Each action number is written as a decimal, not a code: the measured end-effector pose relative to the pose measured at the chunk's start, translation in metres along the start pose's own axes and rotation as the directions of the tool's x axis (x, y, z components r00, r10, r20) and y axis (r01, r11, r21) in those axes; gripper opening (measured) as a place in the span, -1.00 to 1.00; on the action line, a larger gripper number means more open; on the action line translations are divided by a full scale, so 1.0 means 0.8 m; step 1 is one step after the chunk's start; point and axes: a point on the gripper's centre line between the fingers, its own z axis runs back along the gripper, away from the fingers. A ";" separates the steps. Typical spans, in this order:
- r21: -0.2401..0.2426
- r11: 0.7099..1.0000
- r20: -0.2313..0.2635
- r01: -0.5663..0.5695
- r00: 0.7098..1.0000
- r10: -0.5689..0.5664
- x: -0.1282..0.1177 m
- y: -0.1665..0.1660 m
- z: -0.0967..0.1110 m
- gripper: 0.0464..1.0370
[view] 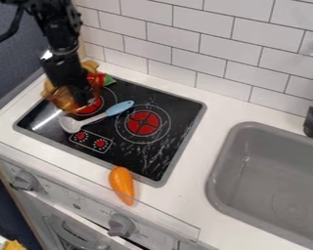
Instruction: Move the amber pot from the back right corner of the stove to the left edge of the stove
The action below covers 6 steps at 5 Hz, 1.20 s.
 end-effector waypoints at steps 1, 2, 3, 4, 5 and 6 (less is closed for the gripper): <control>-0.015 0.997 0.021 -0.082 0.996 0.082 0.027 -0.018 0.000 -0.93; -0.031 0.992 0.032 -0.119 0.992 0.120 0.038 -0.025 0.000 -0.93; -0.028 0.987 0.085 -0.155 0.984 0.157 0.052 -0.025 -0.012 -0.93; -0.020 0.985 0.123 -0.168 0.978 0.170 0.062 -0.024 -0.024 -0.93; -0.019 0.983 0.150 -0.180 0.972 0.181 0.065 -0.025 -0.030 -0.88; 0.002 0.980 0.162 -0.200 0.967 0.197 0.065 -0.022 -0.032 -0.52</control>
